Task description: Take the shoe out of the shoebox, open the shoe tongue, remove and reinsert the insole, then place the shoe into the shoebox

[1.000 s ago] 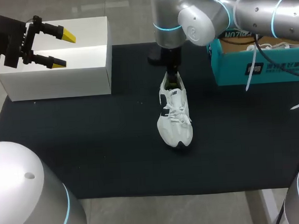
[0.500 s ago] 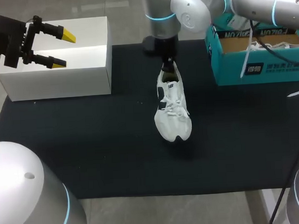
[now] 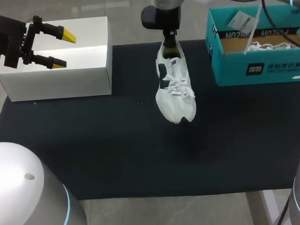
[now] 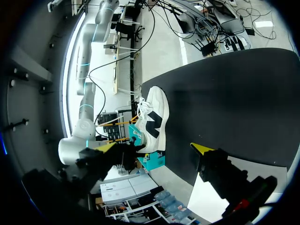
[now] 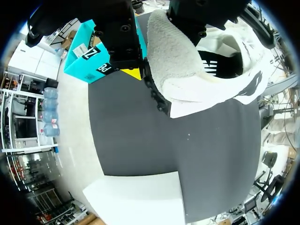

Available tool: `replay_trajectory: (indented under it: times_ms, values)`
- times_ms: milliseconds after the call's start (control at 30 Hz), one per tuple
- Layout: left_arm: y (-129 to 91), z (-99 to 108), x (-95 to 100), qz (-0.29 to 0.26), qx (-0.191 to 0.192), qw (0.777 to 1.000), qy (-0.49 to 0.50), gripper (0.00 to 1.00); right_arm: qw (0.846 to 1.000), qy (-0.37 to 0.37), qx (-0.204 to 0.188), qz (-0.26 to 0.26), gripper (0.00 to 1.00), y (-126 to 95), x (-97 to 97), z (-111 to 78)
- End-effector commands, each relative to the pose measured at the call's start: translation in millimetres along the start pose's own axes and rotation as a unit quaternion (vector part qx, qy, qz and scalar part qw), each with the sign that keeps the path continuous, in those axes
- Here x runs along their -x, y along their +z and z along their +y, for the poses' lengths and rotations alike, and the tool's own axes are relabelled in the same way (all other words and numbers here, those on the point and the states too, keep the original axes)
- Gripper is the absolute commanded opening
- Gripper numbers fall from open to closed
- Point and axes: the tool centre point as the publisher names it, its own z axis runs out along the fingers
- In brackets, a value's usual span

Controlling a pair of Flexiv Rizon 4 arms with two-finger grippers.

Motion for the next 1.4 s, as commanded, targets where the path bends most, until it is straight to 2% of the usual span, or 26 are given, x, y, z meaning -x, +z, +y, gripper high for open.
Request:
replay_trajectory:
  times_ms: [33, 233, 333, 400, 667, 800, 1000, 1067, 1167, 1400]
  values:
    - [-0.5, 0.7, 0.2, 0.002, -0.001, 1.0, 0.0, 1.0, 1.0, 0.0, 0.002, -0.002, 0.0, -7.2, -2.1, -3.8]
    - [-0.5, 0.7, 0.2, 0.002, -0.001, 1.0, 0.0, 1.0, 1.0, 0.0, 0.002, -0.002, 0.0, -7.2, -2.1, -3.8]
    - [-0.5, 0.7, 0.2, 0.002, -0.001, 1.0, 0.0, 1.0, 1.0, -0.009, -0.012, -0.004, 0.0, -38.5, 13.2, -12.1]
    - [-0.5, 0.7, 0.2, 0.002, -0.001, 1.0, 0.0, 1.0, 1.0, -0.008, 0.009, 0.013, 0.0, -54.5, 23.5, -18.0]
    - [-0.5, 0.7, 0.2, 0.002, -0.001, 1.0, 0.0, 1.0, 1.0, 0.001, -0.01, 0.026, 0.0, -92.6, 58.9, -35.1]
    - [-0.5, 0.7, 0.2, 0.002, -0.001, 1.0, 0.0, 1.0, 1.0, -0.003, -0.003, 0.014, 0.0, -117.6, 73.5, -40.1]
    - [-0.5, 0.7, 0.2, 0.002, -0.001, 1.0, 0.0, 1.0, 0.999, -0.011, 0.027, 0.021, 0.0, -157.1, 92.8, -48.8]
    - [-0.5, 0.7, 0.2, 0.002, -0.001, 1.0, 0.0, 1.0, 0.999, -0.021, 0.024, 0.011, 0.0, -167.2, 96.2, -49.1]
    - [-0.5, 0.7, 0.2, 0.002, -0.001, 1.0, 0.0, 1.0, 1.0, -0.015, 0.008, -0.005, 0.0, -173.3, 99.0, -46.6]
    - [-0.5, 0.7, 0.2, 0.002, -0.001, 1.0, 0.0, 1.0, 1.0, -0.015, 0.008, -0.005, 0.0, -173.3, 99.0, -46.6]
